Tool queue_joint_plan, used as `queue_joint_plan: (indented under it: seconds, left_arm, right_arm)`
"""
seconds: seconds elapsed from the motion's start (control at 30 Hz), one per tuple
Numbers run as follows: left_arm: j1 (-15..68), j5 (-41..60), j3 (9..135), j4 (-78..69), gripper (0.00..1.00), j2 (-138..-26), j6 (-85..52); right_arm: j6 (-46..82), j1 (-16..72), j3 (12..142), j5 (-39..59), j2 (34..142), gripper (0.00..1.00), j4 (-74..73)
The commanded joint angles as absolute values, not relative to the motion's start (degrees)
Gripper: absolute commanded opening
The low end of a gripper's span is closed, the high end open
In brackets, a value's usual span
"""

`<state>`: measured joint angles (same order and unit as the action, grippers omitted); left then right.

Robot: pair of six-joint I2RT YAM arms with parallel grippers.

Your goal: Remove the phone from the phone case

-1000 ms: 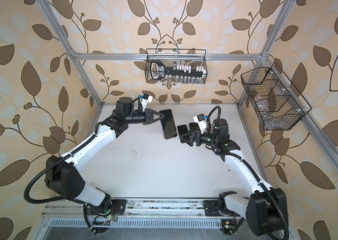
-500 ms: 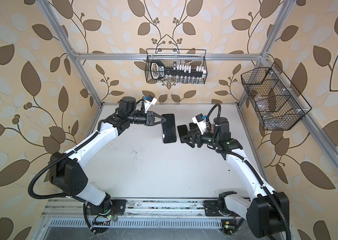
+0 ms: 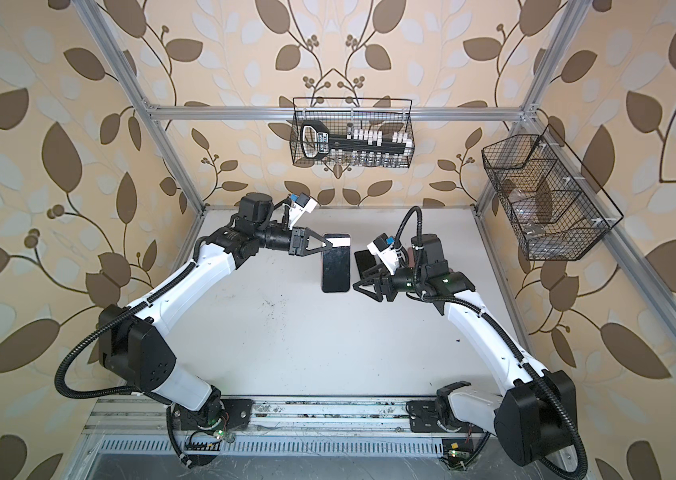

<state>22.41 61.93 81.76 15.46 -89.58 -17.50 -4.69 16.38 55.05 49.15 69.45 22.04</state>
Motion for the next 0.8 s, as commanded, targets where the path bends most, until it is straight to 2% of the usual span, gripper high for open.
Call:
queue_joint_plan:
  seconds: [0.0,0.47,0.77]
  left_arm:
    - [22.06,66.62,85.48,16.38,0.0,-89.19,-13.24]
    - [22.06,68.27,87.19,19.78,0.0,-90.35,-10.27]
    - [22.15,68.37,86.51,18.16,0.0,-89.99,-11.66]
  right_arm:
    - [-9.02,17.86,57.63,50.32,70.17,0.6,25.96]
    - [-11.85,22.8,60.67,48.65,72.73,0.42,29.44]
    - [-13.49,23.24,61.61,50.17,74.79,0.4,31.34]
